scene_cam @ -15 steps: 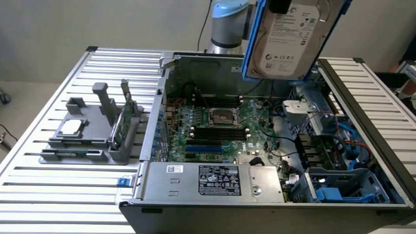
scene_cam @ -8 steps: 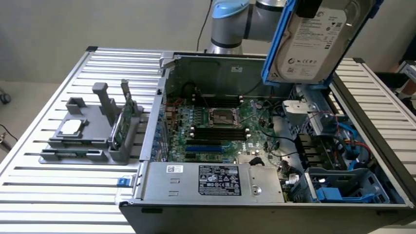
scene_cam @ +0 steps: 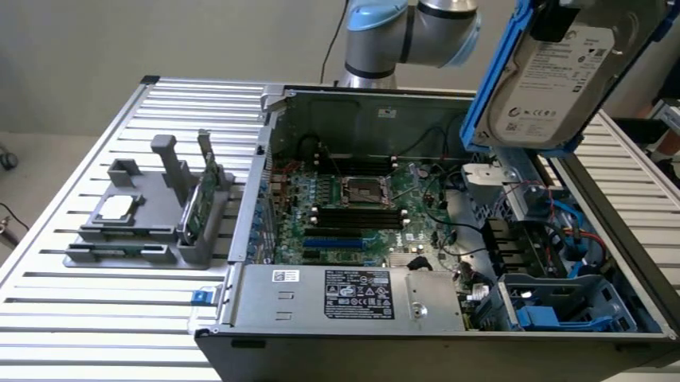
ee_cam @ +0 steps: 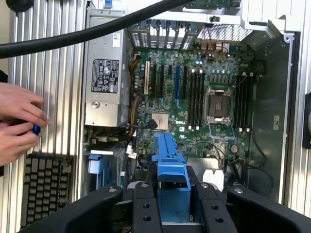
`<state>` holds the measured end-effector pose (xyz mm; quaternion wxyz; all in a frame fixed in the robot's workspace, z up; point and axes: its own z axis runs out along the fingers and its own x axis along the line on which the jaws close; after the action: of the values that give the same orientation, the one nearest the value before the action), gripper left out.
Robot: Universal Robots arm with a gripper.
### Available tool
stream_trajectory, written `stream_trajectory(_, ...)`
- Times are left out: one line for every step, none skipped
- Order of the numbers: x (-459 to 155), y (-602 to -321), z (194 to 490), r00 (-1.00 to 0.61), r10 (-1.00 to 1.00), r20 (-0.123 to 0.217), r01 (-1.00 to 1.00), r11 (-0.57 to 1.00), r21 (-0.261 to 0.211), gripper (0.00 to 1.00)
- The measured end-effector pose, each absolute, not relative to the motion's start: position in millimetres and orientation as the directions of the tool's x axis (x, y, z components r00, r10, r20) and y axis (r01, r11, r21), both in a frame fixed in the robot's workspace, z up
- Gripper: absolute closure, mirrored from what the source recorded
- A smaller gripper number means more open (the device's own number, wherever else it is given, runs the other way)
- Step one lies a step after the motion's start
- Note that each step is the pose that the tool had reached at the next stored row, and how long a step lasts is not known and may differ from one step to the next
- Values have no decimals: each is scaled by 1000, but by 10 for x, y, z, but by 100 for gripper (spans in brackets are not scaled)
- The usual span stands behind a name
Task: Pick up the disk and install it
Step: 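Pick up the disk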
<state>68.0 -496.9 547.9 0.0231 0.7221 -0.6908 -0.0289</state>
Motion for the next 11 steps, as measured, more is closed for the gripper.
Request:
stream_trajectory(705,-4998,5475,44,-999,-10,-996,-45,73,67)
stream_trajectory(729,-5024,5473,44,-999,-10,-996,-45,73,67)
stream_trajectory(752,-5052,5469,44,-999,-10,-996,-44,73,67)
stream_trajectory(775,-5079,5466,44,-999,-10,-996,-44,73,67)
stream_trajectory(798,-5107,5463,44,-999,-10,-996,-44,73,67)
stream_trajectory(821,-5135,5459,44,-999,-10,-996,-45,73,67)
stream_trajectory(843,-5163,5456,44,-999,-10,-996,-45,73,67)
stream_trajectory(867,-5193,5452,44,-999,-10,-996,-45,73,67)
stream_trajectory(887,-5222,5447,44,-999,-10,-996,-44,73,67)
stream_trajectory(908,-5250,5443,44,-999,-10,-996,-44,73,67)
stream_trajectory(926,-5281,5433,44,-999,-10,-996,-44,73,67)
